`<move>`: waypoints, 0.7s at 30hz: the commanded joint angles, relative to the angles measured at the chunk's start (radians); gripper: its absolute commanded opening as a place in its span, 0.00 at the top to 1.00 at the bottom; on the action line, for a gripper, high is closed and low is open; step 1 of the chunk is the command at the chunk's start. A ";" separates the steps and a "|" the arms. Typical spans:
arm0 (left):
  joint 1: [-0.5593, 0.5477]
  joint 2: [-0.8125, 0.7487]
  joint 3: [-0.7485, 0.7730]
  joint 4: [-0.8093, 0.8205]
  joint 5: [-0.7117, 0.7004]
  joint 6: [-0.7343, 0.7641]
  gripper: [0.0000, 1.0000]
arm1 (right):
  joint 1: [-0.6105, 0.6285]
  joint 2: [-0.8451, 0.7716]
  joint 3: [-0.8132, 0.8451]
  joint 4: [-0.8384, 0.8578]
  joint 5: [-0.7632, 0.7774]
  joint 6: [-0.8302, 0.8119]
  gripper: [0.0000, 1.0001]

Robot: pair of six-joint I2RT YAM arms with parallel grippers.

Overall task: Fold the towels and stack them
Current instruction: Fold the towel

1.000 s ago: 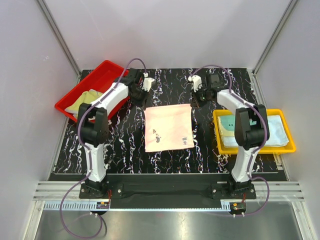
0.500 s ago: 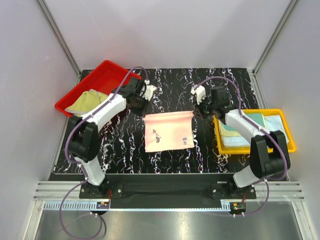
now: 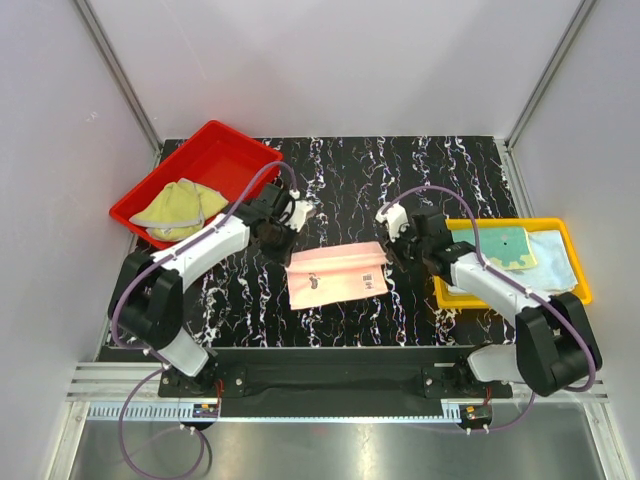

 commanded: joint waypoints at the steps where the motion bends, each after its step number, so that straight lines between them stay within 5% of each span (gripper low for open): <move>1: -0.014 -0.071 -0.026 0.005 0.001 -0.034 1.00 | 0.001 -0.059 -0.011 0.050 0.069 0.041 1.00; 21: -0.076 -0.083 -0.122 -0.039 0.007 -0.121 1.00 | 0.099 -0.096 -0.074 -0.022 0.113 0.145 1.00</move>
